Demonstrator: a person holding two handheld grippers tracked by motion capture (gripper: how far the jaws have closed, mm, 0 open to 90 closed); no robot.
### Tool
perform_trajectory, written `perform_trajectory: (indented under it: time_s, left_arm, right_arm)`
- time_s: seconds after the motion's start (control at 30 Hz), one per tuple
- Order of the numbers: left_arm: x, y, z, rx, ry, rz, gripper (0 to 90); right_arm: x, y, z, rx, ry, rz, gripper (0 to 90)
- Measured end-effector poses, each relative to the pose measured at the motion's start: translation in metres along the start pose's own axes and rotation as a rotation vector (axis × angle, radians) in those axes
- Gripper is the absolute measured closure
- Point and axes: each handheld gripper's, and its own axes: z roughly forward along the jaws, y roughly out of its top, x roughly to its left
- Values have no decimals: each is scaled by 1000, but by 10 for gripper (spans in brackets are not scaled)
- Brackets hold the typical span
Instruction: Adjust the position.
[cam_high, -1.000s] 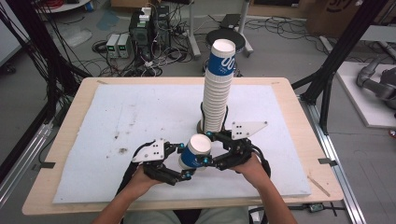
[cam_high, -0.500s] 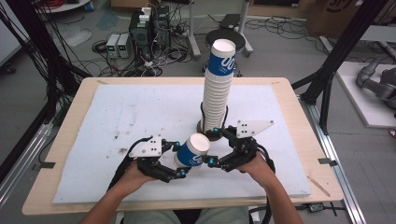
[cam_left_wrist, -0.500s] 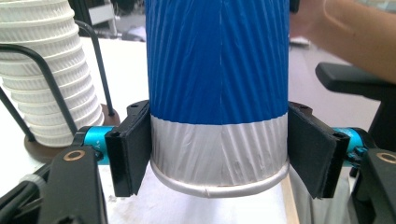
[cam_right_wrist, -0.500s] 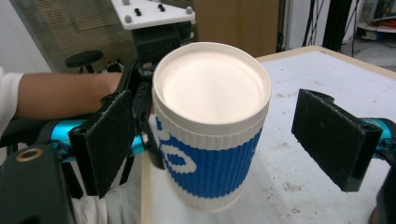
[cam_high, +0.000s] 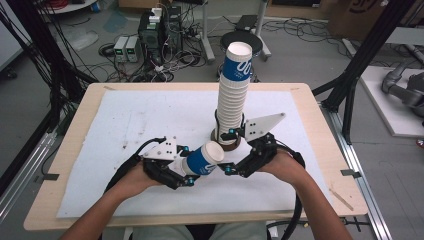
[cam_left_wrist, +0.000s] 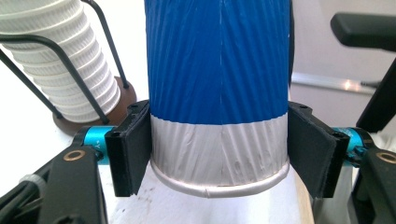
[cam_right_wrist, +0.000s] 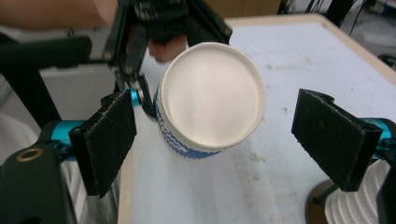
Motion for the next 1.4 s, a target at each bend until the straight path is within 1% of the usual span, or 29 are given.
perform_trajectory:
  time_s: [0.03, 0.13, 0.27, 0.37, 0.43, 0.47, 0.57, 0.6, 0.73, 0.83, 0.93, 0.97, 1.0, 1.03, 1.17, 1.2, 1.3, 1.37, 1.4]
  left_arm:
    - [1, 2, 0, 15, 0, 4, 287]
    - [2, 6, 0, 55, -4, 19, 287]
    - [2, 11, 2, 100, -10, 30, 287]
    - [3, 14, 3, 130, -11, 38, 287]
    - [3, 16, 4, 153, -17, 43, 287]
    - [3, 17, 4, 168, -21, 47, 287]
    - [3, 20, 5, 194, -29, 51, 287]
    - [3, 20, 5, 196, -30, 50, 287]
    - [4, 20, 8, 232, -35, 45, 287]
    - [4, 20, 10, 253, -44, 44, 287]
    - [4, 21, 12, 270, -44, 47, 287]
    - [4, 21, 12, 276, -44, 50, 287]
    - [4, 22, 12, 284, -45, 56, 287]
    - [4, 22, 13, 290, -42, 55, 287]
    - [3, 23, 16, 310, -48, 57, 287]
    - [2, 23, 16, 312, -49, 56, 287]
    - [2, 23, 18, 330, -51, 69, 287]
    - [1, 23, 19, 338, -51, 72, 287]
    - [1, 23, 19, 341, -53, 70, 287]
  right_arm:
    - [0, 0, 0, 0, 0, 0, 142]
    - [-1, 5, 7, 57, 13, -23, 143]
    - [-2, 11, 14, 95, 32, -37, 143]
    - [-3, 15, 17, 116, 34, -59, 143]
    - [-3, 18, 19, 130, 40, -62, 143]
    - [-3, 20, 20, 135, 43, -73, 143]
    - [-3, 23, 22, 149, 47, -84, 143]
    - [-3, 24, 23, 151, 51, -88, 143]
    - [-3, 25, 27, 173, 61, -97, 144]
    - [-2, 25, 32, 198, 66, -102, 144]
    - [-2, 26, 37, 222, 77, -116, 145]
    - [-1, 25, 41, 242, 78, -128, 146]
    - [-1, 25, 41, 242, 78, -128, 146]
    - [-1, 25, 43, 253, 80, -132, 146]
    - [1, 23, 51, 315, 82, -139, 146]
    - [1, 22, 53, 328, 83, -148, 148]
    - [2, 20, 58, 357, 91, -161, 151]
    - [3, 19, 61, 384, 87, -169, 161]
    - [3, 19, 61, 384, 87, -169, 161]
